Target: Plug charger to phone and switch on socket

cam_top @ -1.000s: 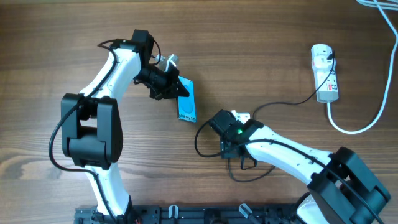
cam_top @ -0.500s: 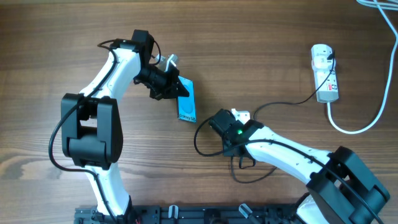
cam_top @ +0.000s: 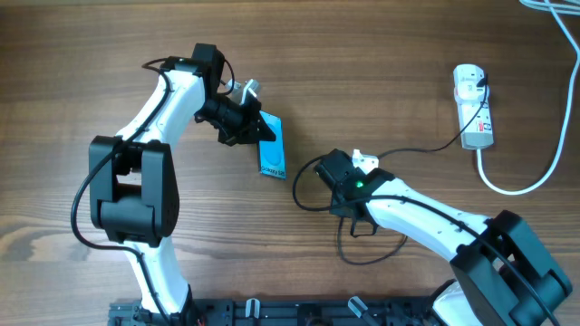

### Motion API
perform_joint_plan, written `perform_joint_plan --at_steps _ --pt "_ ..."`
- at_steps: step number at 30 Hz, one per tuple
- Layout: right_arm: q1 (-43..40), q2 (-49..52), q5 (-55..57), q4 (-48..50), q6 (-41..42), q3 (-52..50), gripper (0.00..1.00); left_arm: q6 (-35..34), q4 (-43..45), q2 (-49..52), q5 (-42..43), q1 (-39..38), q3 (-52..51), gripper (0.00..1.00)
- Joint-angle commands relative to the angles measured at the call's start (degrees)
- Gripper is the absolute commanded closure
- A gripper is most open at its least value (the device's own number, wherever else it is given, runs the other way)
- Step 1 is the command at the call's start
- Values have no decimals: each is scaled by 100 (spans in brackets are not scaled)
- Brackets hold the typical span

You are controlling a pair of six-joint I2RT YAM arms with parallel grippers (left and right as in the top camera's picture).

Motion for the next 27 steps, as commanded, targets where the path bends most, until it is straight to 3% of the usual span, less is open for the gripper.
perform_joint_plan --at_steps 1,7,20,27 --pt "-39 133 -125 -44 39 -258 79 -35 -4 -138 111 0 33 96" --pt "-39 131 -162 -42 -232 -258 96 -33 -4 -138 111 0 33 96" --pt "-42 125 -144 35 -758 -214 96 31 293 -138 107 0 33 96" --pt "-579 -415 -1735 37 -2667 105 96 -435 625 -138 195 7 33 96"
